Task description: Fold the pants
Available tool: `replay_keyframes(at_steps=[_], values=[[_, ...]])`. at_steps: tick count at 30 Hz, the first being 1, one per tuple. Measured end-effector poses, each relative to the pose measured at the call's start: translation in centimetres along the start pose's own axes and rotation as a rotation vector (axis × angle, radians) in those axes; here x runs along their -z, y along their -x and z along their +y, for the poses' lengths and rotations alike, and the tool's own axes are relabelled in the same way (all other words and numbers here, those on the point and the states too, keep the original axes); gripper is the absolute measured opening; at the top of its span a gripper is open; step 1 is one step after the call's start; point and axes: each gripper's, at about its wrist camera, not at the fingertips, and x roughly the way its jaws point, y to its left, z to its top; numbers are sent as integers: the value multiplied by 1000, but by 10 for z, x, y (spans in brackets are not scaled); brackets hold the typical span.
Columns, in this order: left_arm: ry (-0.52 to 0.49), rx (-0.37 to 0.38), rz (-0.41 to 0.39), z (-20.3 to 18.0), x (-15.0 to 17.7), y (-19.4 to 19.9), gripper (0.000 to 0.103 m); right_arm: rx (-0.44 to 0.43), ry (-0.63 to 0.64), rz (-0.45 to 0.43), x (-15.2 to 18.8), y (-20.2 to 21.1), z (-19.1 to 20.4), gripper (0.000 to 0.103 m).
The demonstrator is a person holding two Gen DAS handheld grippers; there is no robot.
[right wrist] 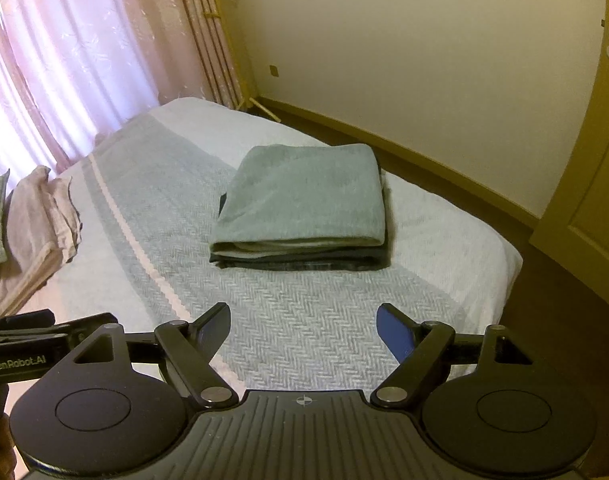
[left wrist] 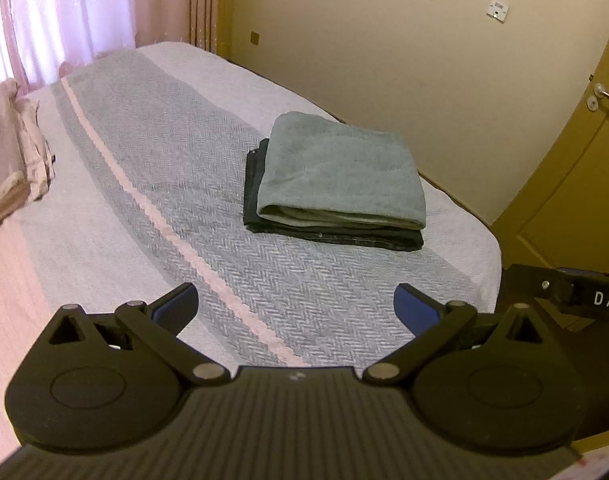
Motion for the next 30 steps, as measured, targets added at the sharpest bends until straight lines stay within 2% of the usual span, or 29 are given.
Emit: replay_keyframes(at_steps=[9,30], values=[[-29,-10,-24,-12,-5,2,102,16,-3,-14,2,0,-4,77],[-33,-5,-12,-16,-5,1,102,24,8,-10,4,0,0,78]])
